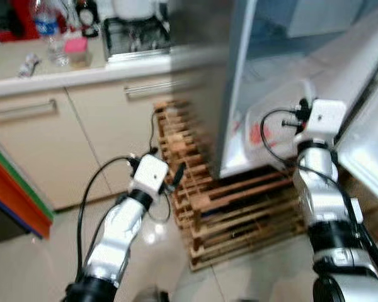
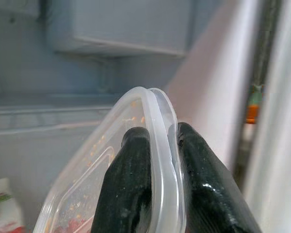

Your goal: Restocking fridge

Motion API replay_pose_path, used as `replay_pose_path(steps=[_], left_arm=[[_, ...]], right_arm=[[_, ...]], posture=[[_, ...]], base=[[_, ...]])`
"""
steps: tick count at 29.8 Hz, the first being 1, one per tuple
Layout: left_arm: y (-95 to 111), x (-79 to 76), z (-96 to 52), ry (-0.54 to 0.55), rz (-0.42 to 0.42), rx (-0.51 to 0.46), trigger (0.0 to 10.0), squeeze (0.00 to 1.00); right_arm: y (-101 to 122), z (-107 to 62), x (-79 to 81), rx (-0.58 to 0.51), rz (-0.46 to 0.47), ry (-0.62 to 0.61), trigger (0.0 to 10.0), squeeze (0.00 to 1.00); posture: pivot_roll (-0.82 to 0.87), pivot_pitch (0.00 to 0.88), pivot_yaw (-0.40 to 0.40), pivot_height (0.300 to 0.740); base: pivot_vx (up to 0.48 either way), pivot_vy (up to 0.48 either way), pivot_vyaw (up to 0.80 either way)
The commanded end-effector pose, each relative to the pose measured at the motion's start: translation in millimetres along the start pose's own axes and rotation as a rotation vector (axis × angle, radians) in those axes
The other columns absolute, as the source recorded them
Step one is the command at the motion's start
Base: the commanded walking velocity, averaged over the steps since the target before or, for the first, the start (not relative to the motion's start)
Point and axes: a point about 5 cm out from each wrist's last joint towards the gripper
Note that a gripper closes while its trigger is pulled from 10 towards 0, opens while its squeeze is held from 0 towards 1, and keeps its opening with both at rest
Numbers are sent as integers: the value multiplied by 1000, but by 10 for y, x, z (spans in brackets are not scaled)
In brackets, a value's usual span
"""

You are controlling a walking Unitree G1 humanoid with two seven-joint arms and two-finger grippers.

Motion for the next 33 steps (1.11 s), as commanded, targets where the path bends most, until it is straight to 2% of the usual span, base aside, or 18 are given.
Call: replay_pose_path(steps=[1, 7, 19, 26, 33], left_arm=[[59, -17, 28, -5, -4, -14, 10000, 0], [66, 3, 20, 20, 2, -10, 10000, 0], [64, 22, 39, 53, 1, 3, 10000, 0], [72, 19, 61, 55, 1, -2, 10000, 0], [93, -12, 85, 27, 34, -1, 10000, 0]], right_arm=[[58, 54, -44, -20, 0, -14, 0, 0], [37, 75, -18, -13, 5, -6, 0, 0], [15, 80, 17, -11, 12, 17, 0, 0], [7, 99, 63, -4, 33, 48, 0, 0], [1, 104, 75, -3, 35, 56, 0, 0]], posture=[[-28, 0, 19, 715], [-22, 0, 18, 715], [-23, 0, 14, 715], [-20, 0, 7, 715], [-21, 0, 7, 715]], base=[[311, -364, 0], [331, -342, 0], [0, 0, 0], [108, 416, 0], [474, 0, 0]])
Point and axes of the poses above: a point about 5 cm out from each wrist's last joint towards the gripper, its own z axis pointing out of the wrist towards the gripper, its own y axis along the axis of the wrist's last joint, x = y × z, and after that the axes turned 10 degrees about z, right-handed
